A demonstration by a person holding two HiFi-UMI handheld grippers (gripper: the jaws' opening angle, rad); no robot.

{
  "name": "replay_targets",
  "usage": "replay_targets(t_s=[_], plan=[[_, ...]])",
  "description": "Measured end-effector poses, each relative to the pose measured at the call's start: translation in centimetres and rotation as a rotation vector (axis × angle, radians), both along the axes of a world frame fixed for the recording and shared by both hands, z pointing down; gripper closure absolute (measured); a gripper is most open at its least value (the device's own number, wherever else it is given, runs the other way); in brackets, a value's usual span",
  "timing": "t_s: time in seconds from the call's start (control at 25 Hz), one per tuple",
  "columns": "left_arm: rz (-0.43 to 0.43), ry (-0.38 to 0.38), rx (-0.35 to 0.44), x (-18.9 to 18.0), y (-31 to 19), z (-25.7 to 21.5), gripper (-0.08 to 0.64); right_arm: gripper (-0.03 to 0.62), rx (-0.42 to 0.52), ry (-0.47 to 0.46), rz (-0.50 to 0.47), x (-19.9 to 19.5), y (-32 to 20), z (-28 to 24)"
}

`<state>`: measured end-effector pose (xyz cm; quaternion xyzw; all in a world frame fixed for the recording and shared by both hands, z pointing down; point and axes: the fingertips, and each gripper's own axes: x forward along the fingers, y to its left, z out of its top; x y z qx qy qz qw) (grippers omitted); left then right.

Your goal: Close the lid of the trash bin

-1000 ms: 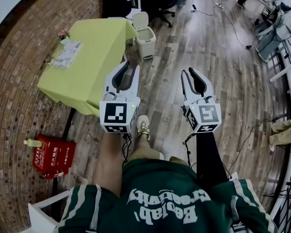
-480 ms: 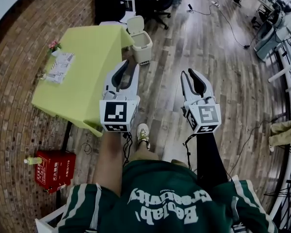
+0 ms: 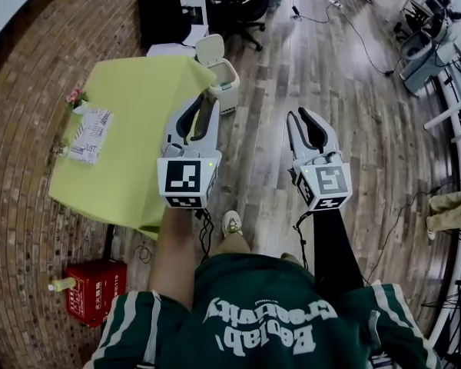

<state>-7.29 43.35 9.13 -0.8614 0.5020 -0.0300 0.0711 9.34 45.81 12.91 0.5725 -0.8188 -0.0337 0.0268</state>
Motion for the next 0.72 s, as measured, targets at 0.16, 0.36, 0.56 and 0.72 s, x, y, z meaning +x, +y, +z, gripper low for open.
replay_targets(t_s=[0.16,0.36,0.56,0.72], plan=[[0.014,0.005,-0.003,-1.2,-4.4,0.0,0.463,0.497,0.004,-0.006,0.019,-0.8,-4.4,-0.2],[0.019,0.006,-0.016,-3.0,-9.1,0.7,0.466,0.497,-0.006,-0.019,0.035,-2.2,-8.9,0.3],[0.023,0.022,-0.02,-4.3,-12.0,1.1,0.472,0.497,-0.01,-0.015,0.029,-3.9,-11.8,0.7],[0.019,0.024,-0.025,-5.4,-13.7,1.4,0.476,0.497,-0.015,-0.015,0.024,-4.9,-13.6,1.0]])
